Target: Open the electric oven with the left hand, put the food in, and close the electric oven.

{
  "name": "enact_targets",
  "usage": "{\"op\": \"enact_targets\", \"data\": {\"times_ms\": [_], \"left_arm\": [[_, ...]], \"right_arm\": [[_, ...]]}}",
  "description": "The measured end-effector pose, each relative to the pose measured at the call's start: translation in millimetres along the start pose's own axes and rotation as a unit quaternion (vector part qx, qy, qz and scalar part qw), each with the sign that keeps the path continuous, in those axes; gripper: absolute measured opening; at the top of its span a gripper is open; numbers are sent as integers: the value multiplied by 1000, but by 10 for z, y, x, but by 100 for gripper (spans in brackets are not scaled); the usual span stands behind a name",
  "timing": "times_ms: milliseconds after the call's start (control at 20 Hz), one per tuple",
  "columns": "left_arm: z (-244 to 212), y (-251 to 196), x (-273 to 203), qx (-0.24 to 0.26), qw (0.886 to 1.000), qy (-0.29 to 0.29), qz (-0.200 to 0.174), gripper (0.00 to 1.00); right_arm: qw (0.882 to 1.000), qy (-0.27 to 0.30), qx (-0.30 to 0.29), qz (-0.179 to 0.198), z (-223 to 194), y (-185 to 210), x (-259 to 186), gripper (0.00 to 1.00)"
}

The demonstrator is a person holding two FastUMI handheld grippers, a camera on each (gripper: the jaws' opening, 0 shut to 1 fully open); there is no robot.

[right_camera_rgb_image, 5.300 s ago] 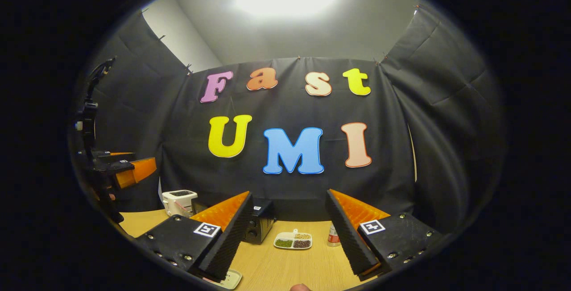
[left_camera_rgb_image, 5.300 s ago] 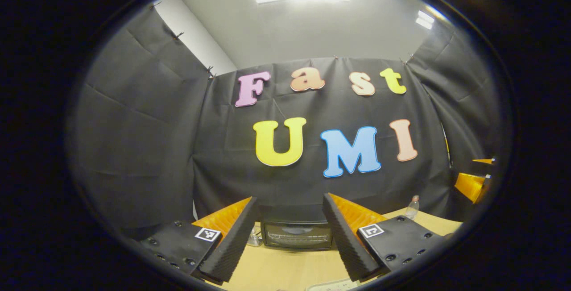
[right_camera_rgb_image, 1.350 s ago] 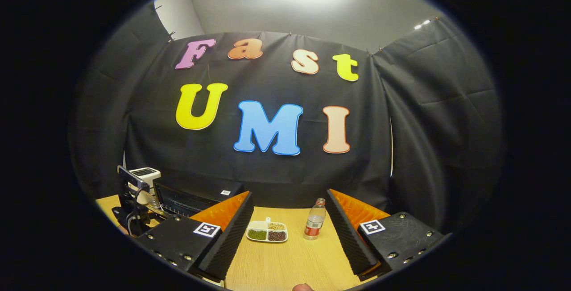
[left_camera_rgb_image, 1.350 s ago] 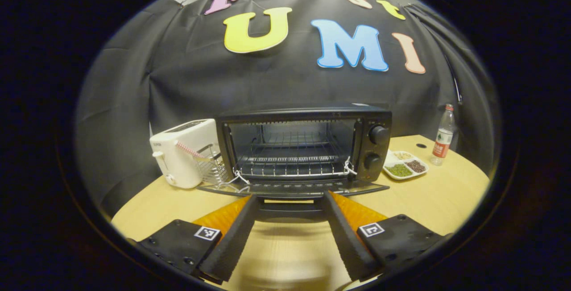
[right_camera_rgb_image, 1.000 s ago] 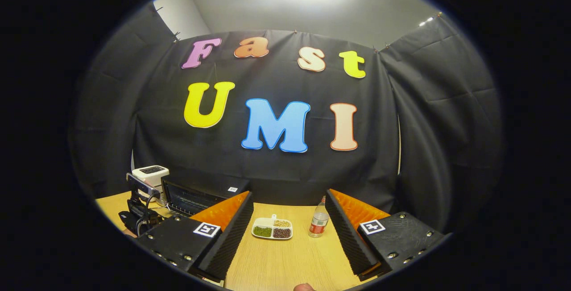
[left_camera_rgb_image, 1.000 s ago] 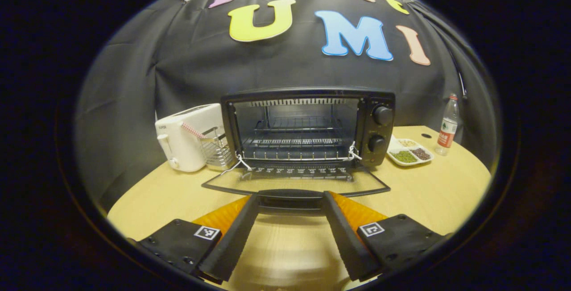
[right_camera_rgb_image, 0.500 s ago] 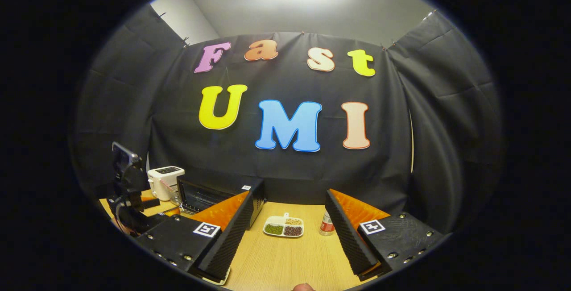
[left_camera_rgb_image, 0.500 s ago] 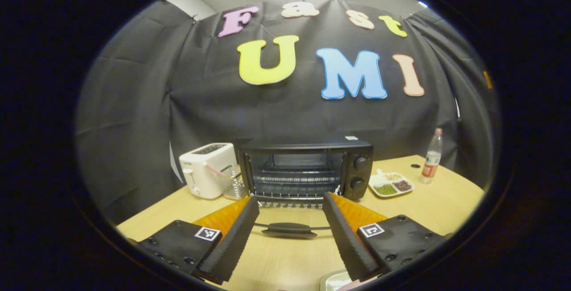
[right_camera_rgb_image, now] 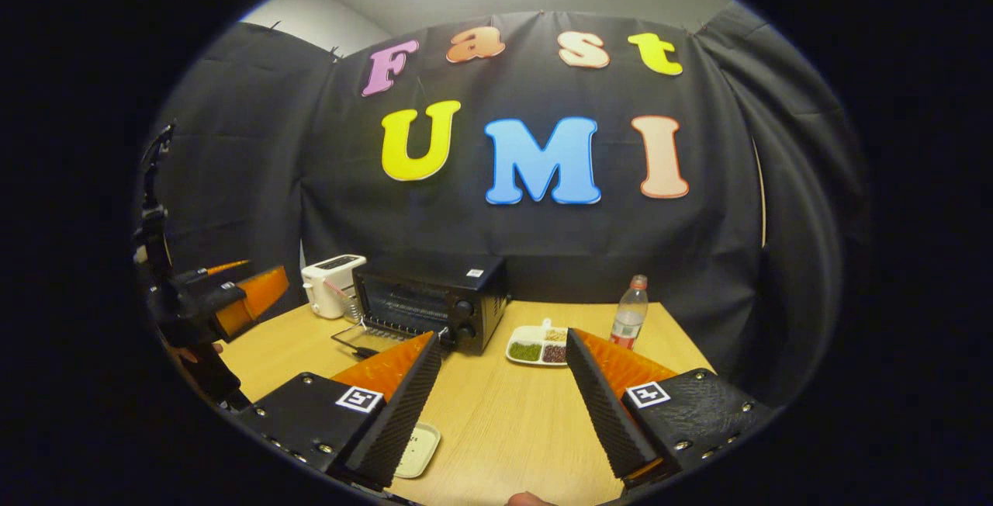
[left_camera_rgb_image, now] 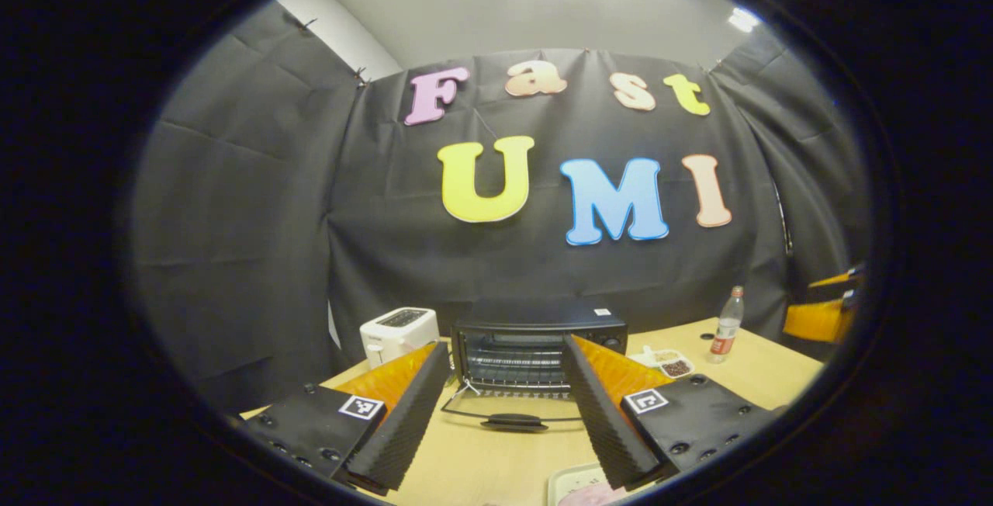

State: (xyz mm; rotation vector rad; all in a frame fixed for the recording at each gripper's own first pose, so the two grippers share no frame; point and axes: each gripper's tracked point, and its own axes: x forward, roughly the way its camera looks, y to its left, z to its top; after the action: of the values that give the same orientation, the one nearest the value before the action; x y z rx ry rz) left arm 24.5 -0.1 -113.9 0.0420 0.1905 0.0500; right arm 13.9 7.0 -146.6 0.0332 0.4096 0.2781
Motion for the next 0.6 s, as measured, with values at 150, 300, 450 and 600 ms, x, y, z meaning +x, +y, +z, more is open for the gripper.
{"op": "enact_targets", "data": {"times_ms": [150,300,450,600], "left_arm": [[255,98,-91,3,1000,-23,-1,100],[400,166,-152,-11,999,-35,-5,100],[488,273,-153,-1,999,-46,-2,100],[514,352,-172,-1,999,-49,-1,100]], "right_arm": [[998,45,20,38,-205,224,58,98],[989,112,51,81,-495,429,119,99],[975,178,86,106,-723,595,153,99],[956,244,111,123,-978,706,191,99]]}}
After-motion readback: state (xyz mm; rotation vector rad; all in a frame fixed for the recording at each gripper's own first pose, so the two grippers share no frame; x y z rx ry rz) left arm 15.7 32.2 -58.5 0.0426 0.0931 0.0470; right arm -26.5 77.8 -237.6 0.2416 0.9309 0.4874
